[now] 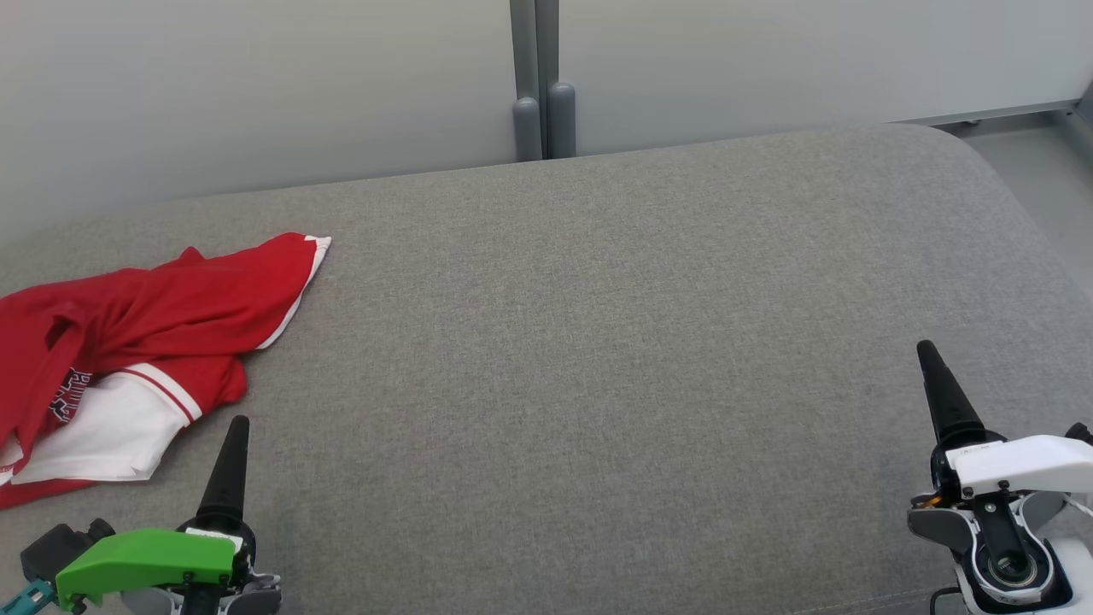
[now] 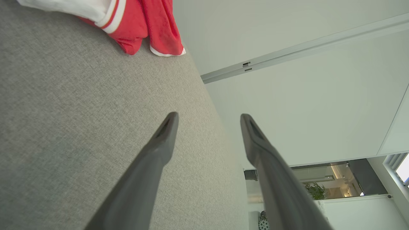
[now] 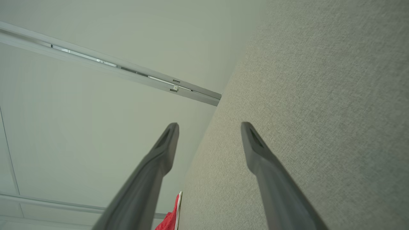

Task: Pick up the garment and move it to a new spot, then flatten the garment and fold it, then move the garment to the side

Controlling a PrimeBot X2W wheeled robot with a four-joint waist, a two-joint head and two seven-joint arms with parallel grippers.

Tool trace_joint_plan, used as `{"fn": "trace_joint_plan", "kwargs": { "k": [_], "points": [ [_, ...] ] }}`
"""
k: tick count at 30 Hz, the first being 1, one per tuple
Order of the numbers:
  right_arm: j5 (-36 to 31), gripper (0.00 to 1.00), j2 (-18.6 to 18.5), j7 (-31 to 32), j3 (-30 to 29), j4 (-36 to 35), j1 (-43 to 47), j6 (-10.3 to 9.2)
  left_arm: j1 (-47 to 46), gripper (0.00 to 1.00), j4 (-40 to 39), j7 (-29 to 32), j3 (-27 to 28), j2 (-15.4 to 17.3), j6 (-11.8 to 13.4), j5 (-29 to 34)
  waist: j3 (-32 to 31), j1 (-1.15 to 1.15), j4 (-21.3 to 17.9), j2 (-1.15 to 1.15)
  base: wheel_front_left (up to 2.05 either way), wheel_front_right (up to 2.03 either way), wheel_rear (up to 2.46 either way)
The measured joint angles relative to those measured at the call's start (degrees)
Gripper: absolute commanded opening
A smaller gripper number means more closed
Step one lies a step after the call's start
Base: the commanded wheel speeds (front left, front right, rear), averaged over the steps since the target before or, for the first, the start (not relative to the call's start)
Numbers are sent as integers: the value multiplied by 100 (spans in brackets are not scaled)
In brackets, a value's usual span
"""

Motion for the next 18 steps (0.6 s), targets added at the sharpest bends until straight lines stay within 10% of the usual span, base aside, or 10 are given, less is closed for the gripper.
{"fn": "trace_joint_plan", "kwargs": {
  "k": [18],
  "points": [
    [-1770,100,-183,-335,624,-125,-2,-260,-3,100,-187,-326,-333,359,109,1906,6,0,-30,0,0,0,0]
  ]
}}
